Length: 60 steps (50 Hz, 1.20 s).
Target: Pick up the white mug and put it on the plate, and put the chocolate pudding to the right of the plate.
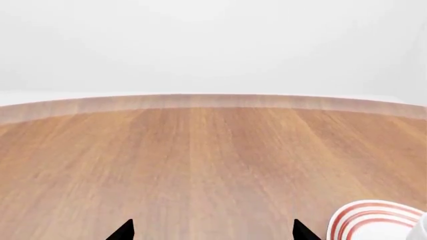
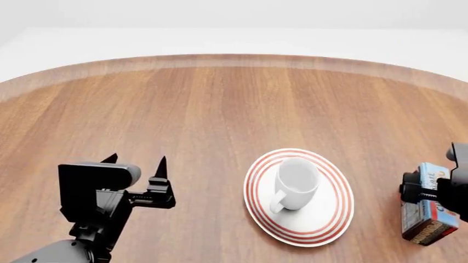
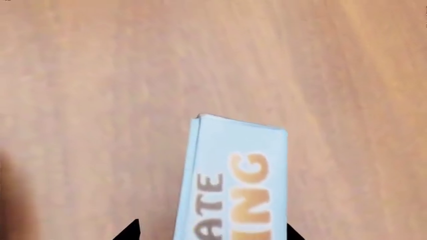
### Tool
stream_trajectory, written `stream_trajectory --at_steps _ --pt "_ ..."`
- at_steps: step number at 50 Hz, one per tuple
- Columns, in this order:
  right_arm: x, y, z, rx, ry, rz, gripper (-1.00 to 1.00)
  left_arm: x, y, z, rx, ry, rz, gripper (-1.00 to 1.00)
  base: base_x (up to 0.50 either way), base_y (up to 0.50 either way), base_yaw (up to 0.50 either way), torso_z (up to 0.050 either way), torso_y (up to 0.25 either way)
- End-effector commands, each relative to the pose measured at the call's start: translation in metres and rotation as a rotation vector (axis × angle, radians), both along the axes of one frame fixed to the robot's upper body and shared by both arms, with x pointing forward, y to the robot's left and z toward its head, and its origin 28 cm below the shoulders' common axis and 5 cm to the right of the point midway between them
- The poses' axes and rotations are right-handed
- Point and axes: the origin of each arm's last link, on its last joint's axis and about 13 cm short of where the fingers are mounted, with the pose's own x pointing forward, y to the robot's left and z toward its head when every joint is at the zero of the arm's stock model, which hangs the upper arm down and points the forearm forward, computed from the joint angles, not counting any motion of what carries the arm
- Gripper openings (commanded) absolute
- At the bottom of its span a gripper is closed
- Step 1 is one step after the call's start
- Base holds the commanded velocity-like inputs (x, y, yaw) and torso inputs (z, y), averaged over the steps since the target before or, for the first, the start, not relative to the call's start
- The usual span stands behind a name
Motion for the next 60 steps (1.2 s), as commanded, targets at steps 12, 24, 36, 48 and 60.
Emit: stream_trajectory --at_steps 12,24,36,48,60 --pt "-0.016 0.018 0.115 -0.159 -0.075 0.049 1.0 -0.001 0.002 -0.002 -0.005 0.003 0.001 1.0 0.0 0.0 0.0 0.0 0.0" --pt "-0.025 0.022 0.143 -0.221 -0.104 0.075 1.0 -0.002 0.003 0.002 -0.008 -0.009 0.0 1.0 0.0 0.0 0.0 0.0 0.0" --pt "-0.036 0.034 0.162 -0.305 -0.164 0.172 1.0 -0.003 0.003 0.001 -0.009 -0.007 0.003 1.0 0.0 0.0 0.0 0.0 0.0" --pt "-0.06 0.065 0.188 -0.43 -0.357 0.328 1.0 -0.004 0.005 0.0 -0.01 -0.011 0.009 1.0 0.0 0.0 0.0 0.0 0.0" --pt "-0.085 0.085 0.194 -0.519 -0.468 0.408 1.0 -0.004 0.005 0.0 -0.01 -0.01 0.012 1.0 0.0 0.0 0.0 0.0 0.0"
